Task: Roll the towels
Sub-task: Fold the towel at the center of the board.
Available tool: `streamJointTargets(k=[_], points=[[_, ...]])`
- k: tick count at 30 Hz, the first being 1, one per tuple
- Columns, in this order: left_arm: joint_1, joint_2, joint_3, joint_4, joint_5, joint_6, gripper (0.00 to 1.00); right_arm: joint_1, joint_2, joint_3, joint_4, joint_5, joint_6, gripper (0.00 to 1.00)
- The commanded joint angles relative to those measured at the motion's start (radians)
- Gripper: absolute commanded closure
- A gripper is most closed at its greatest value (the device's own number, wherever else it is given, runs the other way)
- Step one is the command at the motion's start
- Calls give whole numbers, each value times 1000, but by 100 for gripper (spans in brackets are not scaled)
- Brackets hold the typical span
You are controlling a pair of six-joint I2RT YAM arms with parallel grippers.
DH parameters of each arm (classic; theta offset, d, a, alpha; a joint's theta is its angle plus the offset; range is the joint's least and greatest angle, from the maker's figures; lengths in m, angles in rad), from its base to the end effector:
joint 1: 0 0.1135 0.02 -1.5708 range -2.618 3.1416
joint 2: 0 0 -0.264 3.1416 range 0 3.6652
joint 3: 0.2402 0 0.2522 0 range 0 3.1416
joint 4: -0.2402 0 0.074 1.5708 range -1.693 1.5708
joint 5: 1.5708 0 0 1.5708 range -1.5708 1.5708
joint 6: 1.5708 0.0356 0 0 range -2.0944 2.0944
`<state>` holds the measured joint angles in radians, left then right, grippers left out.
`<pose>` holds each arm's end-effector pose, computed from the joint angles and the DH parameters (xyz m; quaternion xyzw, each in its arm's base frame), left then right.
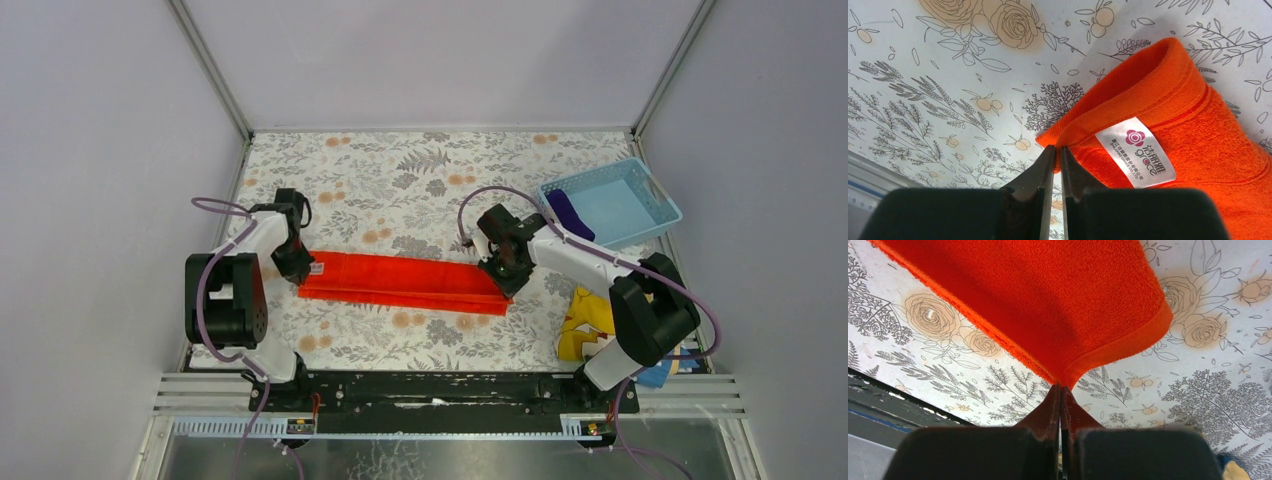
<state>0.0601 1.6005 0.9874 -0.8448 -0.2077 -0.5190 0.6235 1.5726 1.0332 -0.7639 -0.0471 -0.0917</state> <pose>0.2740 0.0238 0.1774 -0.2891 0.9500 0.0880 0.0782 0.2348 0.1709 0.1975 -0.3497 0.9270 0.0575 0.1225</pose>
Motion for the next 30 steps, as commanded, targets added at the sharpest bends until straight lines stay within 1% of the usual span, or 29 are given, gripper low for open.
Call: streamJointTargets(k=[1,9,12,16,21,24,30], points=[[13,24,5,-17,-102,-9,93,11,36,0,-47,-12,16,97],[13,78,1,-3,-127,-15,92,18,67,-5,-20,-45,21,89],[12,86,1,1,-126,-12,91,19,49,-1,-20,-65,26,80],[13,68,13,-2,-119,-4,90,19,-24,15,-10,-110,41,64],[13,48,32,-19,-104,-4,90,18,-114,13,69,-91,82,53],[13,30,43,-28,-120,-5,90,18,-134,-6,122,-52,118,51],[13,56,59,-26,-160,-15,87,11,-159,-85,274,-35,200,52]])
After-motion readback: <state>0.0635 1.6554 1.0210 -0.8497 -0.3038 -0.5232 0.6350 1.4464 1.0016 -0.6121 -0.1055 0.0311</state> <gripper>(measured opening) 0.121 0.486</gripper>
